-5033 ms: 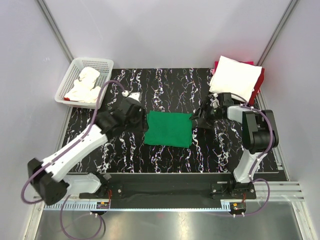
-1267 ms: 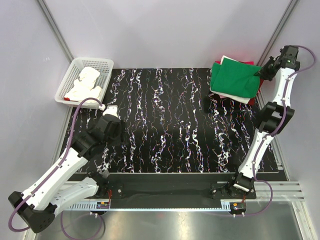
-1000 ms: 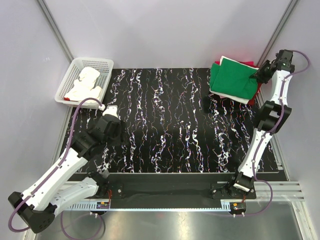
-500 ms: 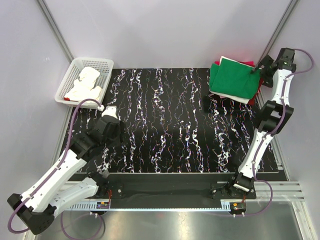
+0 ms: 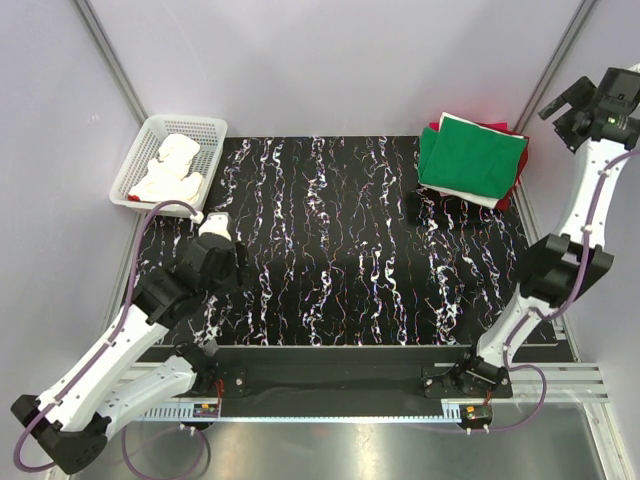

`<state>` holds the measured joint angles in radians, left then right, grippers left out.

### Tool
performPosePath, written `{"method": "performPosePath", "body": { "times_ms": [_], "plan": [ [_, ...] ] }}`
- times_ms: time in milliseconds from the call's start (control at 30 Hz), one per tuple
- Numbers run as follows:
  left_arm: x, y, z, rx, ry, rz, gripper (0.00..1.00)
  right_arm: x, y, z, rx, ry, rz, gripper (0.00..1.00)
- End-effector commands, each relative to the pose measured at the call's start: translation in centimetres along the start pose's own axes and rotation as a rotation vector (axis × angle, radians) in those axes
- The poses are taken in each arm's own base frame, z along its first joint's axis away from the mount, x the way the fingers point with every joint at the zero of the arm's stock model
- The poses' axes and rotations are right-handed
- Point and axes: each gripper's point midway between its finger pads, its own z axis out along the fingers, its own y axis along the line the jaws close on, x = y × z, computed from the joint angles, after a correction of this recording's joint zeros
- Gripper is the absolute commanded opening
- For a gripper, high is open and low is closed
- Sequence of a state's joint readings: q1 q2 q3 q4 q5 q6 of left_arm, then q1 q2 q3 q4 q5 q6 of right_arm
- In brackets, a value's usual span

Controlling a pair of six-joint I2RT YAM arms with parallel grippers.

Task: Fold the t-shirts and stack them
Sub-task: Reset both grippers

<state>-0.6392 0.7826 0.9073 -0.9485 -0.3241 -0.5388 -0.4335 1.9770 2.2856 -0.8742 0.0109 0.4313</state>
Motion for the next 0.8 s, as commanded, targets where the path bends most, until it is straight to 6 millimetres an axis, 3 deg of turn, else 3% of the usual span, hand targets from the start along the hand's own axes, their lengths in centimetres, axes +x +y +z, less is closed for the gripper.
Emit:
{"method": "performPosePath", "body": {
  "times_ms": [0,33,67,133,167,200,233,267,300,333,367,400,433,467,500,533,667,767],
  "plan": [
    [-1.3,0.2,-0.2,-0.010,-0.064,-0.022,0.66,1.0,6.5,-5.9,-0.240,0.000,-0.019,1.00],
    [-1.3,0.2,-0.2,-0.011,-0.064,-0.024,0.66,2.0,7.7,-6.9,-0.268,0.016,-0.031,1.00],
    [-1.4,0.3,-0.3,-0.014,-0.068,-0.026,0.66,3.7,11.2,-10.2,-0.367,0.021,-0.087,1.00],
    [-1.4,0.4,-0.2,-0.021,-0.066,-0.024,0.66,8.1,14.2,-11.9,-0.477,0.089,-0.152,1.00],
    [-1.4,0.5,-0.3,-0.029,-0.070,-0.028,0.66,9.7,15.9,-14.9,-0.551,0.093,-0.179,1.00],
    [-1.5,0.6,-0.4,-0.030,-0.071,-0.029,0.66,15.5,18.3,-16.0,-0.655,0.192,-0.238,1.00],
    [-1.5,0.7,-0.4,-0.034,-0.073,-0.032,0.66,18.2,19.4,-17.6,-0.718,0.229,-0.261,1.00],
    [-1.6,0.8,-0.5,-0.036,-0.081,-0.037,0.67,18.6,21.3,-20.6,-0.847,0.177,-0.253,1.00],
    [-1.8,0.9,-0.8,-0.035,-0.092,-0.041,0.67,25.6,20.8,-20.9,-0.917,0.333,-0.289,1.00],
    [-1.9,1.0,-0.9,-0.039,-0.100,-0.044,0.69,27.9,20.7,-21.6,-0.968,0.366,-0.280,1.00],
    [-1.9,1.1,-1.1,-0.039,-0.106,-0.048,0.70,28.4,21.5,-23.2,-1.061,0.339,-0.239,1.00],
    [-2.1,1.2,-1.3,-0.034,-0.121,-0.057,0.70,33.2,19.3,-22.4,-1.047,0.444,-0.249,1.00],
    [-2.2,1.2,-1.5,-0.029,-0.130,-0.058,0.71,36.1,19.1,-23.7,-1.078,0.494,-0.269,1.00],
    [-2.3,1.2,-1.6,-0.027,-0.137,-0.060,0.71,37.4,19.4,-24.8,-1.130,0.489,-0.270,1.00],
    [-2.4,1.3,-1.9,-0.023,-0.148,-0.067,0.72,40.7,17.7,-24.5,-1.094,0.542,-0.291,1.00],
    [-2.6,1.4,-2.1,-0.020,-0.160,-0.074,0.72,43.7,17.4,-26.4,-1.125,0.594,-0.333,1.00],
    [-2.8,1.7,-2.5,-0.024,-0.187,-0.092,0.73,50.2,15.1,-28.0,-1.114,0.699,-0.415,1.00],
    [-3.0,1.9,-2.8,-0.027,-0.200,-0.096,0.74,52.0,13.8,-28.0,-1.112,0.695,-0.419,1.00]
  ]
}}
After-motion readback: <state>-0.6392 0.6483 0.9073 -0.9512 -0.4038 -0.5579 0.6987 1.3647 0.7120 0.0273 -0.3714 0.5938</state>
